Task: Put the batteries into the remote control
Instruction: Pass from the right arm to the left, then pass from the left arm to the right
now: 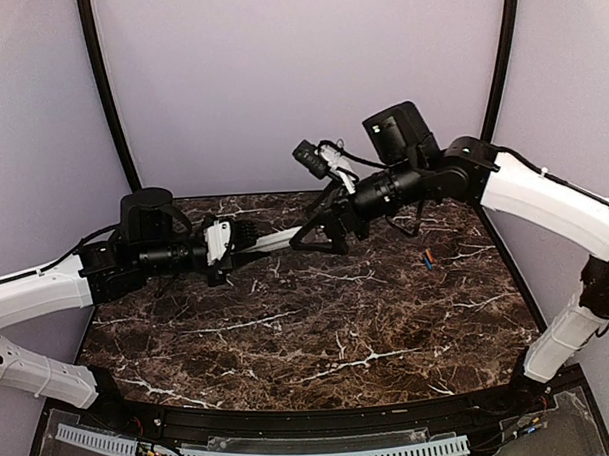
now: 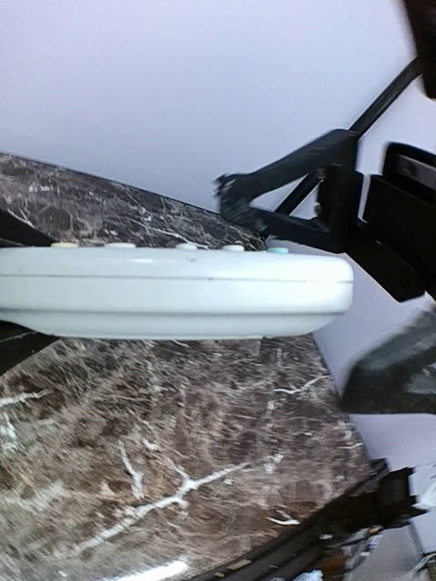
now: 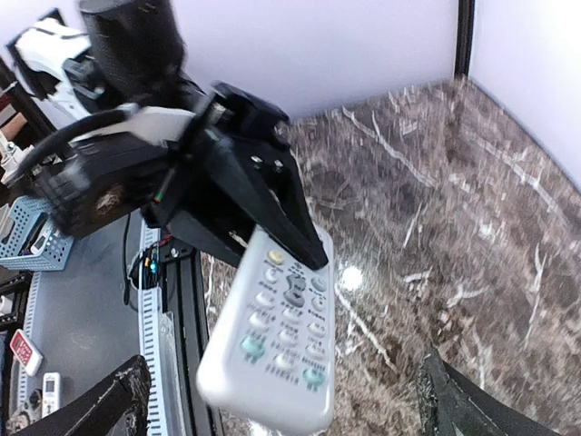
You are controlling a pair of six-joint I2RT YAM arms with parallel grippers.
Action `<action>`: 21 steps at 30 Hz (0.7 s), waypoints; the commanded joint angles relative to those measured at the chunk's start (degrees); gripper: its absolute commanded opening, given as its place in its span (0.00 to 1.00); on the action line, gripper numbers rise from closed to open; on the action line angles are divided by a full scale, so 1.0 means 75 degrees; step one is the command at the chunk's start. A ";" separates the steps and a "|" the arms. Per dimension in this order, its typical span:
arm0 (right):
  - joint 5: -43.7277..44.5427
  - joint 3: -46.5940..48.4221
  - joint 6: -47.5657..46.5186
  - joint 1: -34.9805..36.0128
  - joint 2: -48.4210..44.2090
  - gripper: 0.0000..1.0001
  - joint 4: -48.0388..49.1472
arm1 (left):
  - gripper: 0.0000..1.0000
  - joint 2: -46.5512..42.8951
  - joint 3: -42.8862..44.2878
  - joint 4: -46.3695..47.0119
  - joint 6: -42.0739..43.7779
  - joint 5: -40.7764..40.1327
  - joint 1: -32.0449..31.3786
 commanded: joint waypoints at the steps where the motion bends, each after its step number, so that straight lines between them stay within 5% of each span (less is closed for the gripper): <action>1: -0.0317 -0.1726 -0.0668 0.0031 -0.1554 0.99 0.2911 | 0.00 -0.0381 0.0001 0.0802 -0.3311 0.0922 -0.0032; 5: -0.0684 -0.2860 -0.0737 0.0031 -0.2369 0.99 0.4602 | 0.00 -0.0381 -0.0078 0.2248 -0.5513 0.1689 -0.0022; 9: -0.1086 -0.2799 -0.0735 0.0039 -0.2322 0.96 0.4971 | 0.00 -0.0236 -0.0163 0.3060 -0.7060 0.1860 -0.0029; 14: -0.1430 -0.2303 -0.0618 0.0042 -0.1798 0.87 0.4759 | 0.00 0.0027 0.0009 0.3043 -0.7549 0.2280 -0.0032; 21: -0.2462 -0.2101 -0.0024 0.0059 -0.1318 0.55 0.5484 | 0.00 0.0143 0.0059 0.3084 -0.7605 0.2451 -0.0031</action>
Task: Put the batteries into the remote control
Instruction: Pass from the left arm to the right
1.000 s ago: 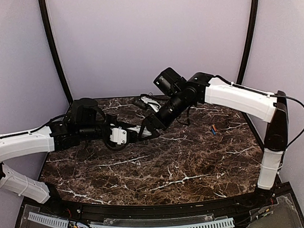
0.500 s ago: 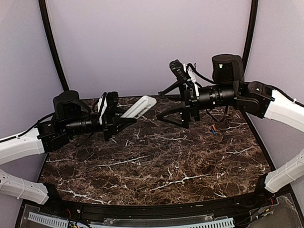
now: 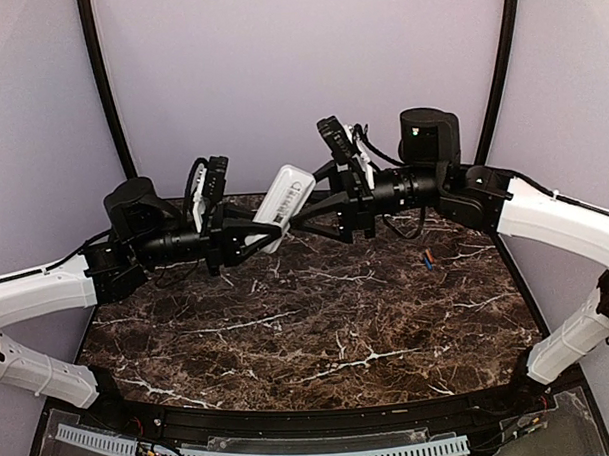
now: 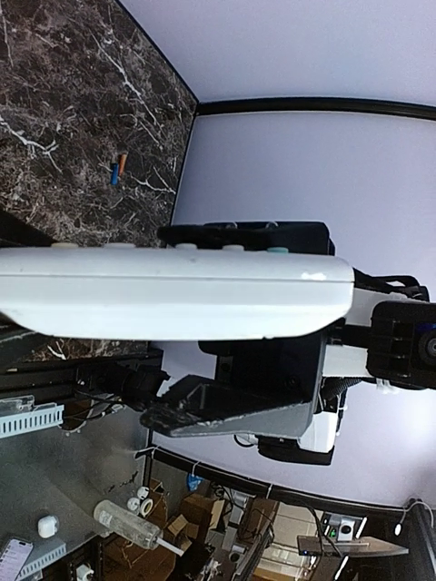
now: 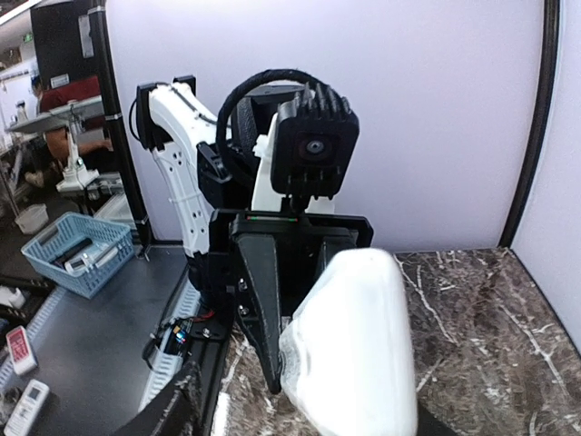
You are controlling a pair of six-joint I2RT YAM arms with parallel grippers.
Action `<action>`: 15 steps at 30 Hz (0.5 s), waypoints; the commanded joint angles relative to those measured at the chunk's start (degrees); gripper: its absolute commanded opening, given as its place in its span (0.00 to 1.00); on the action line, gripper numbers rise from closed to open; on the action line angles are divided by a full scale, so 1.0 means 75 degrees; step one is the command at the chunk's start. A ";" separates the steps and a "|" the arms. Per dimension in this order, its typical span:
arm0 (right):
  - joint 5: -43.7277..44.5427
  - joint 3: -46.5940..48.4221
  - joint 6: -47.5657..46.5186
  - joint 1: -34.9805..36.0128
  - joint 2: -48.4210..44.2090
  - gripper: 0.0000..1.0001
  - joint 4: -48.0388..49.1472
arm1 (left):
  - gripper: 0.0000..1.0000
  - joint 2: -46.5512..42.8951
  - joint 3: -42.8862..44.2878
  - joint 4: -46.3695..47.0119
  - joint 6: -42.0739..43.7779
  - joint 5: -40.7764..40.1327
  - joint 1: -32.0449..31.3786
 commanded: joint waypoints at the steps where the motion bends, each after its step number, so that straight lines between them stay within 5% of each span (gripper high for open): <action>1: -0.0788 0.0186 0.0412 0.0067 0.0170 0.52 0.0900 | 0.00 0.0032 0.0108 0.0295 -0.0326 0.0264 -0.0023; 7: -0.0914 0.0290 0.0418 0.0080 0.0350 0.28 0.0838 | 0.00 0.0104 0.0104 0.0352 -0.0418 0.0309 -0.0032; 14: -0.0974 0.0436 0.0489 0.0080 0.0461 0.15 0.0606 | 0.00 0.0118 0.0114 0.0361 -0.0439 0.0249 -0.0026; 15: -0.0955 0.0451 0.0579 0.0080 0.0466 0.14 0.0573 | 0.06 0.0104 0.0115 0.0340 -0.0424 0.0128 -0.0029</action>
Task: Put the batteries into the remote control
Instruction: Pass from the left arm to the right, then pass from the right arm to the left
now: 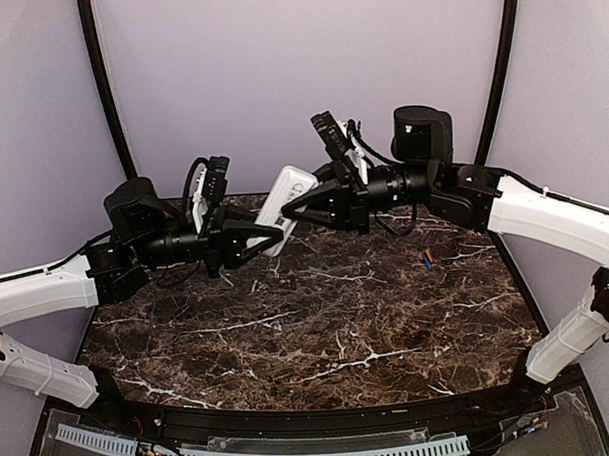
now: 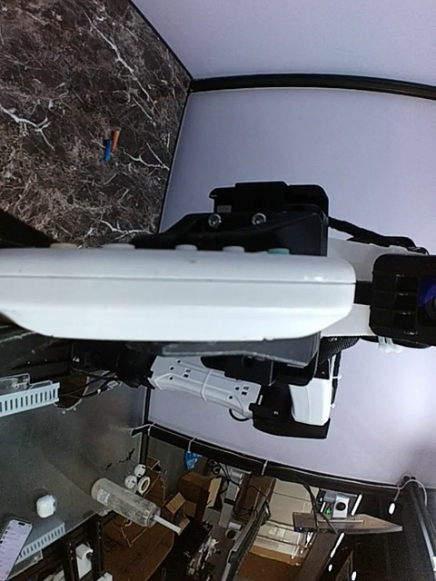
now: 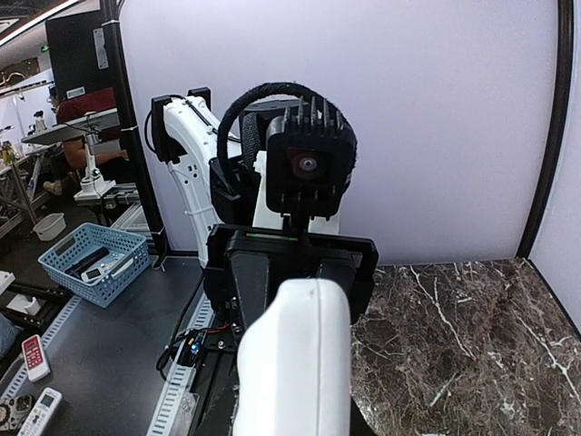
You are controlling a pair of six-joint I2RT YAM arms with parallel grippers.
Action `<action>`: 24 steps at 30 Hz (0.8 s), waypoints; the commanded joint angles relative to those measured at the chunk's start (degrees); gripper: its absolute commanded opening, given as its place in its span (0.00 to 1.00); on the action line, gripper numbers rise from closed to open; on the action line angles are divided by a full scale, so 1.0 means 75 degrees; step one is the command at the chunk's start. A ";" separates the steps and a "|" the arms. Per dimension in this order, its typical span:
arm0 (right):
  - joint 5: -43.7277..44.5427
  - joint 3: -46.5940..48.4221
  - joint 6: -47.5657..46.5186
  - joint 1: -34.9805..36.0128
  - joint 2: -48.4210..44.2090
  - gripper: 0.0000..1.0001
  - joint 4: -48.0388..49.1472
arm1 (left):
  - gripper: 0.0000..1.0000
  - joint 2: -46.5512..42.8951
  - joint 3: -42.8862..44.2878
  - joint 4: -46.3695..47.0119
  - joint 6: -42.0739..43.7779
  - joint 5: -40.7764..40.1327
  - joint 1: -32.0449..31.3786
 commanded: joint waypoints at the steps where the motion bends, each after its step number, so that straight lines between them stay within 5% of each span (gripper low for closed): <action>1: -0.0363 0.0279 0.0202 0.0098 0.0108 0.13 0.0019 | 0.15 -0.0021 0.0103 0.0003 -0.0049 -0.0384 0.0024; 3: -0.0012 0.0314 0.0328 0.0084 0.0108 0.10 -0.0018 | 0.58 -0.0196 0.0093 -0.0230 0.0146 -0.0972 0.0029; 7: 0.1082 0.0463 0.0908 0.0063 0.0141 0.00 -0.0501 | 0.79 -0.0771 0.0003 -0.0855 0.1316 -0.2515 -0.0104; 14: 0.1998 0.0482 0.2477 0.0063 0.0251 0.00 -0.0398 | 0.87 -0.1102 0.0194 -0.2144 0.3951 -0.4167 -0.0851; 20: 0.2465 0.0383 0.3521 0.0080 0.0338 0.00 -0.0088 | 0.88 -0.0436 0.0587 -0.2620 0.4852 -0.5639 -0.1574; 24: 0.2398 0.0189 0.3745 0.0086 0.0360 0.00 0.0314 | 0.85 -0.0136 0.0700 -0.1876 0.5093 -0.6858 -0.1912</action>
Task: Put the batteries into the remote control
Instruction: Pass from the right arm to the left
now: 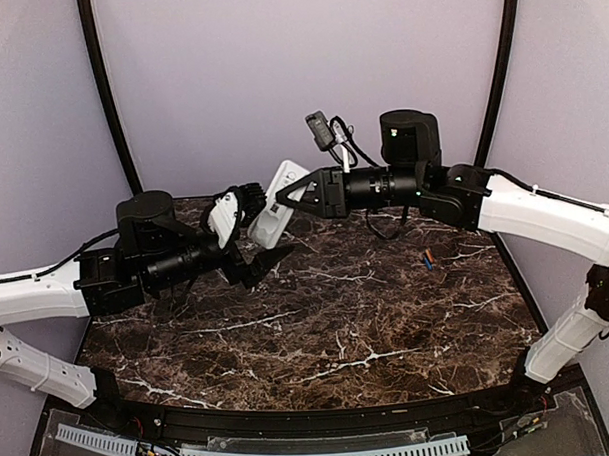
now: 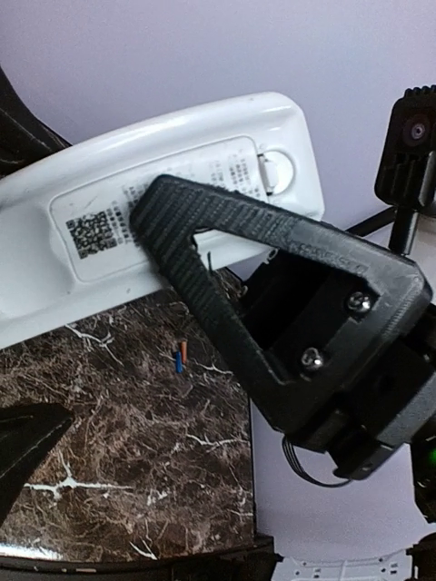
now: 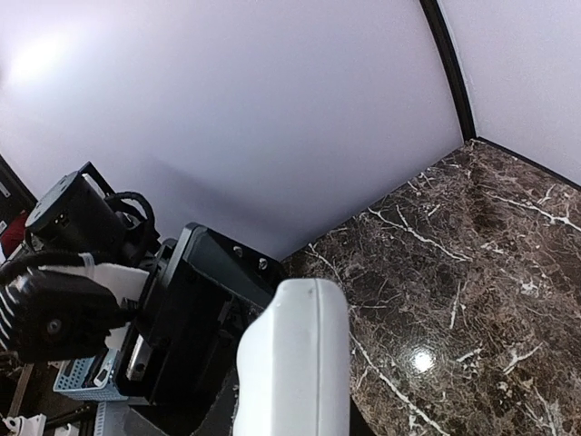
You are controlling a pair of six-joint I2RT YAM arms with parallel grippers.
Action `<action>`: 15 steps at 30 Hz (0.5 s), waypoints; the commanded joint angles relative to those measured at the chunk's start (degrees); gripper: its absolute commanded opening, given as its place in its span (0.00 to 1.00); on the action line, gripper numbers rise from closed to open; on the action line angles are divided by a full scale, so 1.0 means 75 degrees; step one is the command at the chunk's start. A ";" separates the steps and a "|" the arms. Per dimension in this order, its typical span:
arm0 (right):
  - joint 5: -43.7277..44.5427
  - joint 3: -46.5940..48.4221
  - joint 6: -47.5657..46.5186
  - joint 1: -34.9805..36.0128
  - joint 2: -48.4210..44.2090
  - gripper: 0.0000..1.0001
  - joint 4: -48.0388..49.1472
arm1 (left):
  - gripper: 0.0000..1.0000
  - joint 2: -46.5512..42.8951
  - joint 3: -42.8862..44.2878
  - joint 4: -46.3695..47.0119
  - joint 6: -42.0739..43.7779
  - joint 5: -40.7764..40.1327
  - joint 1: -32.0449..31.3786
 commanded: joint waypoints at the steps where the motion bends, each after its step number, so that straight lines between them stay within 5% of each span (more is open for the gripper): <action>1: 0.0134 -0.0077 0.0602 0.0057 0.0017 0.00 0.0769 | 0.84 0.0237 0.0237 0.0354 0.0630 -0.1493 -0.0265; 7: -0.0047 -0.0166 0.0778 0.0057 -0.0014 0.00 0.0946 | 0.76 0.0304 0.0070 0.0598 0.0273 -0.1605 -0.0282; 15: -0.0189 -0.0310 0.0987 0.0036 0.0019 0.00 0.1217 | 0.54 0.0060 -0.0194 0.0828 0.0111 -0.1736 -0.0276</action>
